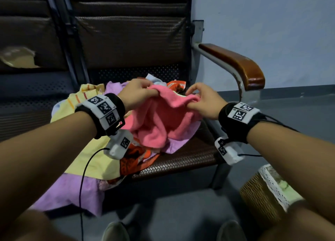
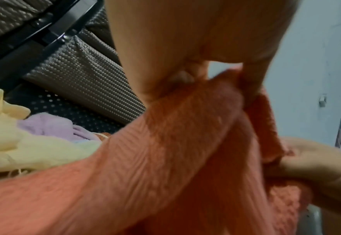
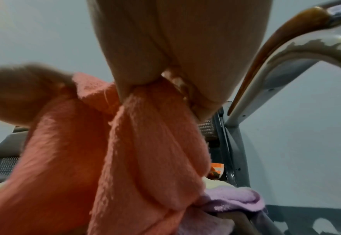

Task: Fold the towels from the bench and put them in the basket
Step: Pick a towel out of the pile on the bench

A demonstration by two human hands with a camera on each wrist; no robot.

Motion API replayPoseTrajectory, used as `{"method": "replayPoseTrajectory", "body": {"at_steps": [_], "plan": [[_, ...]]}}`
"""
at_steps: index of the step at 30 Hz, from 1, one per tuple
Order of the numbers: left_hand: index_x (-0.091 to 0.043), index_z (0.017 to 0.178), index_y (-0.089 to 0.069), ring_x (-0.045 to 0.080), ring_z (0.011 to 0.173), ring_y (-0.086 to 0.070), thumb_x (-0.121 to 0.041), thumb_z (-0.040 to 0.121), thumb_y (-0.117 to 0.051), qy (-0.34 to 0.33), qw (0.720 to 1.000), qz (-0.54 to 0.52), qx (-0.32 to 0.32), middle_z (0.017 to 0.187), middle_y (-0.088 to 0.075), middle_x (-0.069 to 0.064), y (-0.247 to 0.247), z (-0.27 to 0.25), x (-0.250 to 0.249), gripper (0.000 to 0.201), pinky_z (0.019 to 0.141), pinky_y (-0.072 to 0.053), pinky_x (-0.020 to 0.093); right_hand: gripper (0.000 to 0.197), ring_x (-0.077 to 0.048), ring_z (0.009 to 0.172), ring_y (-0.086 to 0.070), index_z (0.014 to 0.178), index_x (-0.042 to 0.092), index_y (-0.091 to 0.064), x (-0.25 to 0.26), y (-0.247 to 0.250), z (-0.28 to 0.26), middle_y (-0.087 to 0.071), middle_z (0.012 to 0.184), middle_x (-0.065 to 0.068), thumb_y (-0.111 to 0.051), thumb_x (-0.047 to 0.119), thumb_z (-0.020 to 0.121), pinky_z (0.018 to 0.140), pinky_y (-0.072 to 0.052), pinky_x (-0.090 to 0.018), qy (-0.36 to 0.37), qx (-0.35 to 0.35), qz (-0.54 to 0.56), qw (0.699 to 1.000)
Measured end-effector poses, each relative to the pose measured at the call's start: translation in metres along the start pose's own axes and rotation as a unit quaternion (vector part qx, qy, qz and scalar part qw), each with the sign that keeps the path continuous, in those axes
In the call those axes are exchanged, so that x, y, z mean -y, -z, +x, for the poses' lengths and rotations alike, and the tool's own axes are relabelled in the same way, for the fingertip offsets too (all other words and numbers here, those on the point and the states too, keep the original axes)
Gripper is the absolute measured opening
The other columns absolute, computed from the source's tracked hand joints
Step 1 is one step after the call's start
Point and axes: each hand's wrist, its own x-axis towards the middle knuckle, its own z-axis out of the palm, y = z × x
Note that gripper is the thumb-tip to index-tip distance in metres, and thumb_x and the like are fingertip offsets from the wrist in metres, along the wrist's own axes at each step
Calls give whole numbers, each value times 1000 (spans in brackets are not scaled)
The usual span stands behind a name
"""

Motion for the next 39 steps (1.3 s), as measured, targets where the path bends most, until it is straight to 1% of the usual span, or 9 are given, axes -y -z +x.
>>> {"method": "replayPoseTrajectory", "body": {"at_steps": [4, 7, 10, 13, 18, 23, 29, 36, 39], "plan": [[-15, 97, -70, 15, 66, -56, -43, 86, -54, 146, 967, -146, 151, 80, -65, 1, -8, -8, -10, 34, 56, -39, 26, 22, -29, 98, -65, 99, 15, -74, 8, -5, -2, -74, 101, -8, -60, 9, 84, 87, -52, -38, 49, 22, -143, 988], [-20, 123, -62, 9, 93, -60, -13, 92, -66, 19, 989, -15, 146, 100, -66, -2, -20, -10, -6, 33, 74, -47, 20, 37, -23, 100, -63, 106, 21, -70, 20, -10, -4, -72, 105, -2, -55, -1, 81, 87, -49, -33, 99, -1, -87, 991], [-17, 91, -71, 14, 80, -62, -16, 85, -77, -34, 983, 79, 161, 86, -71, 7, -26, -9, -2, 9, 78, -52, 36, 36, -17, 79, -59, 105, 26, -59, 21, -11, -2, -67, 88, 3, -55, 2, 79, 69, -45, -30, 108, -35, -35, 993], [-20, 69, -50, 16, 64, -46, -25, 70, -90, -39, 990, 110, 84, 67, -54, 1, -22, -4, 2, 40, 63, -40, 34, 28, -19, 76, -61, 106, 28, -55, 16, -10, -1, -66, 88, 0, -69, 21, 83, 67, -48, -32, 82, -16, -55, 995], [-15, 83, -52, 14, 55, -44, -19, 69, -90, -22, 978, 170, 120, 62, -53, -4, -20, -1, 8, 41, 59, -39, 29, 12, -25, 95, -66, 93, 31, -68, 8, -7, 4, -71, 99, -1, -66, 32, 82, 82, -56, -39, 21, 93, -195, 976], [-16, 112, -61, 14, 82, -66, -21, 76, -86, -24, 988, 84, 128, 96, -68, 3, -21, -3, 12, 45, 75, -57, 35, 33, -25, 91, -62, 100, 33, -57, 6, -8, 3, -68, 96, 5, -52, 7, 80, 76, -53, -43, 119, -27, -157, 980], [-15, 66, -52, 24, 62, -65, -6, 83, -78, -43, 991, 68, 108, 60, -64, -2, -23, 2, 14, 33, 69, -52, 41, 27, -28, 69, -52, 93, 35, -35, 3, -9, 9, -58, 77, 4, -53, 16, 86, 61, -40, -37, 154, -62, -201, 965], [-15, 114, -66, 11, 83, -68, -14, 86, -77, 12, 990, 11, 141, 95, -76, 2, -18, 0, 15, 30, 74, -52, 26, 38, -22, 75, -53, 105, 35, -47, -1, -12, 10, -57, 83, 12, -51, 5, 82, 64, -38, -34, 153, -60, -165, 972], [-17, 84, -66, 24, 79, -60, -13, 85, -78, 8, 984, 7, 177, 82, -68, 3, -27, -9, 11, 12, 73, -50, 36, 37, -21, 82, -57, 103, 34, -43, 2, -16, 13, -59, 94, 12, -54, 6, 82, 67, -44, -36, 184, -86, -142, 969]]}}
